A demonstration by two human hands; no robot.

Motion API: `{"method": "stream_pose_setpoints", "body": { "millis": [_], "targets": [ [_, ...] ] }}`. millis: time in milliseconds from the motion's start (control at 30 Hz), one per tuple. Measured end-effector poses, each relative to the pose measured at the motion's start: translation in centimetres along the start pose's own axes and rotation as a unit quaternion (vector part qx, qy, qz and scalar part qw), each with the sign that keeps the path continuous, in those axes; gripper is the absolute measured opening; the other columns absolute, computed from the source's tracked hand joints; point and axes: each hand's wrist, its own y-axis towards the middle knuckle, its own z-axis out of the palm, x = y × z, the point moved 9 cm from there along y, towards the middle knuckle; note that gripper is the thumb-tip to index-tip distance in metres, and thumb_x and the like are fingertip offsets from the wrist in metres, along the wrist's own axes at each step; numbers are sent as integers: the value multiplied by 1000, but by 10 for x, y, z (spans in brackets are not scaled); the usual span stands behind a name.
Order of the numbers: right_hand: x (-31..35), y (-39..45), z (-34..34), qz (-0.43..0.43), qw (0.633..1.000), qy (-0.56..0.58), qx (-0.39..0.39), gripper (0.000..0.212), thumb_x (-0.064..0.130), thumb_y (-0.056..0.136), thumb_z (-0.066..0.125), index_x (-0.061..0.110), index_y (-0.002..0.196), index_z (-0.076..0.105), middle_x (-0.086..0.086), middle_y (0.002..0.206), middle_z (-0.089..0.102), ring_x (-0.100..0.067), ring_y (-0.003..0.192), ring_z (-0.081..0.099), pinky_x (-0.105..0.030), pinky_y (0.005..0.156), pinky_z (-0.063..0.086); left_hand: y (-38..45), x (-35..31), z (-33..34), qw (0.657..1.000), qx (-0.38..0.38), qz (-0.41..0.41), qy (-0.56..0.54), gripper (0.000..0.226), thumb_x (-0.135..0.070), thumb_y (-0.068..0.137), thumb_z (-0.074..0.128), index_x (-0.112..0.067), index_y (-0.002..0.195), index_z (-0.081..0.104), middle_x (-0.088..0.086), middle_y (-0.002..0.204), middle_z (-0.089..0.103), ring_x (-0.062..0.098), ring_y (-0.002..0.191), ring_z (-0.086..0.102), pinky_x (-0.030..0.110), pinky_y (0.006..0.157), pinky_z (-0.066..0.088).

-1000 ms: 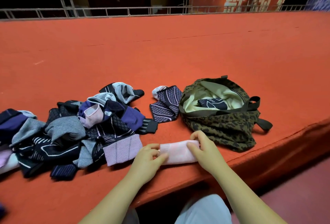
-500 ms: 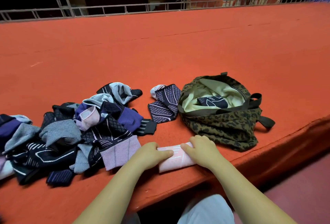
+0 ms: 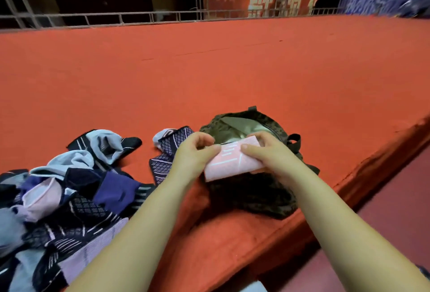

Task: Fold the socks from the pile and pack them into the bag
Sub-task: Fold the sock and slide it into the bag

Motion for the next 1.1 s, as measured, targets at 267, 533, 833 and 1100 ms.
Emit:
{"method": "stream_pose_setpoints", "body": {
  "millis": [267,533,833,1100],
  "targets": [
    [-30,105,-48,60,994,47,-77,14,14,93,58,7,82,64,-17,87,64,-27,78,58,-34,69,51,73,52,70,983,57,-154,-79,36,-13,85,58,-16,120,55,3,115,63,18,103,60,35,93,48],
    [-46,175,-24,16,994,-87,-60,24,27,89,58,6,99,63,-9,95,68,-26,88,64,-41,81,52,112,93,59,977,4,-202,70,53,-12,81,46,-15,134,40,9,121,58,24,101,57,30,84,45],
    [-64,197,-26,42,911,-410,-34,30,43,90,51,14,97,55,-8,108,63,-25,101,57,-29,74,36,122,111,74,936,118,-160,291,55,-22,99,32,-21,151,14,10,156,22,24,137,33,28,107,28],
    [-73,185,-36,96,872,-479,-24,49,41,101,32,5,134,38,-20,134,48,-35,120,50,-33,87,40,128,125,93,901,156,-133,382,42,-24,98,35,-14,138,42,21,141,42,34,128,40,35,103,34]
  ]
}}
